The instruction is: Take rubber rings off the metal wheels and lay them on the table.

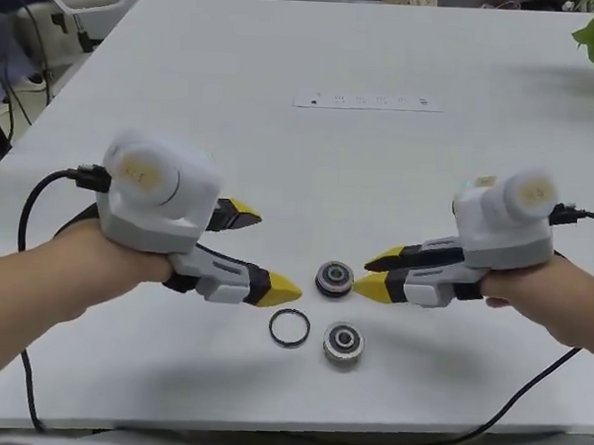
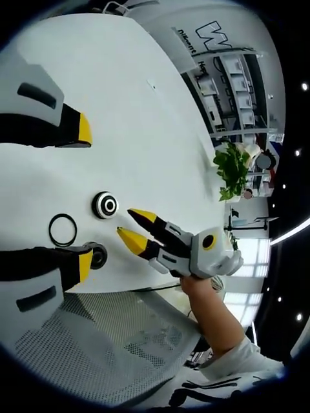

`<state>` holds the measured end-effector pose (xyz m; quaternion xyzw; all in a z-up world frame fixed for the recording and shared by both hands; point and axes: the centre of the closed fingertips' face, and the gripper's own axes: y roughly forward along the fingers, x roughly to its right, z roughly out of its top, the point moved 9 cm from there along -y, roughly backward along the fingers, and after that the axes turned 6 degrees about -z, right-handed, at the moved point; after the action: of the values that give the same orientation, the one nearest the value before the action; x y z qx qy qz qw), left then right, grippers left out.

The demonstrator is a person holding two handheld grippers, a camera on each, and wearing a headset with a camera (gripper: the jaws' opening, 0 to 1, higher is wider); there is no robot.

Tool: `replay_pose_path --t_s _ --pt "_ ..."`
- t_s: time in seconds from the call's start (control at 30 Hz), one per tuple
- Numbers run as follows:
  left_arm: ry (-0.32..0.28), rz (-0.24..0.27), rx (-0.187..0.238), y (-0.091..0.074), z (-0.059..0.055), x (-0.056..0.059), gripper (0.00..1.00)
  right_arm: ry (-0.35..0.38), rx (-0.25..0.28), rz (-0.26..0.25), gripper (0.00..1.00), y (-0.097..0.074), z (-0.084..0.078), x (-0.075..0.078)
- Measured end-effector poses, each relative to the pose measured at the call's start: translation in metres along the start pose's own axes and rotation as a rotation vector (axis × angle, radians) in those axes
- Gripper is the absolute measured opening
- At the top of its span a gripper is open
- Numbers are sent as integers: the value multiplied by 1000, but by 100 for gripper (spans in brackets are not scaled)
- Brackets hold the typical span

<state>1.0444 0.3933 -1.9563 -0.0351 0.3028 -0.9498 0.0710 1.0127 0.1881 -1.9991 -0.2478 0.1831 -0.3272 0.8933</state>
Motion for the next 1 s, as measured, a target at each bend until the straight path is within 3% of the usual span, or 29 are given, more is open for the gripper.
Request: replay_pose_path --t_s 1.0 --pt "3 -65 -44 43 -5 -5 40 -72 -23 -2 24 18 -9 5"
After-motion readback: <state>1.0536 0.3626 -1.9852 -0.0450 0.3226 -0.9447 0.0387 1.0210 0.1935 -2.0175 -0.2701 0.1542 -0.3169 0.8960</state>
